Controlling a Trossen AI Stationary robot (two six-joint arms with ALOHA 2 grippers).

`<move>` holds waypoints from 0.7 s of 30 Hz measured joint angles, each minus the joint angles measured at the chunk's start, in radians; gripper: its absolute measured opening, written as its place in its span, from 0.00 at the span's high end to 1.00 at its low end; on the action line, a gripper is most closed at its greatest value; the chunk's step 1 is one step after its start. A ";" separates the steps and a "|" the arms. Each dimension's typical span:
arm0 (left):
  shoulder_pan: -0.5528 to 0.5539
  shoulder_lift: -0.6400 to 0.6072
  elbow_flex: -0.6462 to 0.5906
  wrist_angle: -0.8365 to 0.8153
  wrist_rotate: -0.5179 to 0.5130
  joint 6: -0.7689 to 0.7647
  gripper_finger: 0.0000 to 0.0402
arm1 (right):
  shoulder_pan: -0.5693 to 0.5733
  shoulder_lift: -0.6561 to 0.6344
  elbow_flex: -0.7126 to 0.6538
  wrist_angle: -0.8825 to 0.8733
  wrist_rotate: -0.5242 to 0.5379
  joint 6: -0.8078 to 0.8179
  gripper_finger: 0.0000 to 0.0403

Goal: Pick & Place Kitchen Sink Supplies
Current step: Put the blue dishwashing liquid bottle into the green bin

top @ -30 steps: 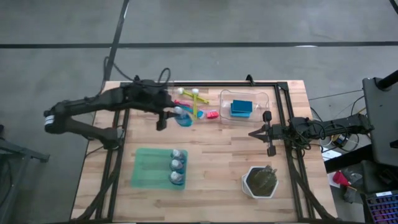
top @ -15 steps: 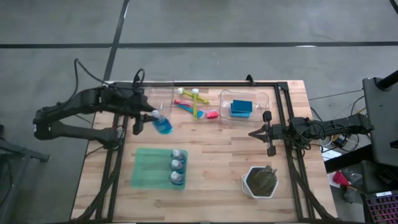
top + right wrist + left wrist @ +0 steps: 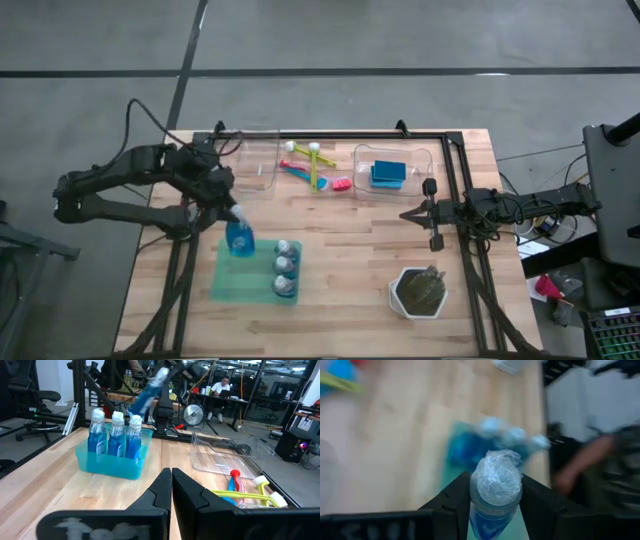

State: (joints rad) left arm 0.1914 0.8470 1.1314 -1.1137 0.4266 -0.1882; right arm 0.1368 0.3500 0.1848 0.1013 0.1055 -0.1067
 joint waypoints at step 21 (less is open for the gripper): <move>-0.138 0.002 -0.274 0.182 -0.003 -0.159 0.66 | 0.000 0.000 0.000 0.000 0.000 0.001 0.98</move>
State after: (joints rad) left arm 0.0534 0.8494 0.8576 -0.9315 0.4241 -0.3476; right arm 0.1368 0.3500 0.1848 0.1013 0.1055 -0.1055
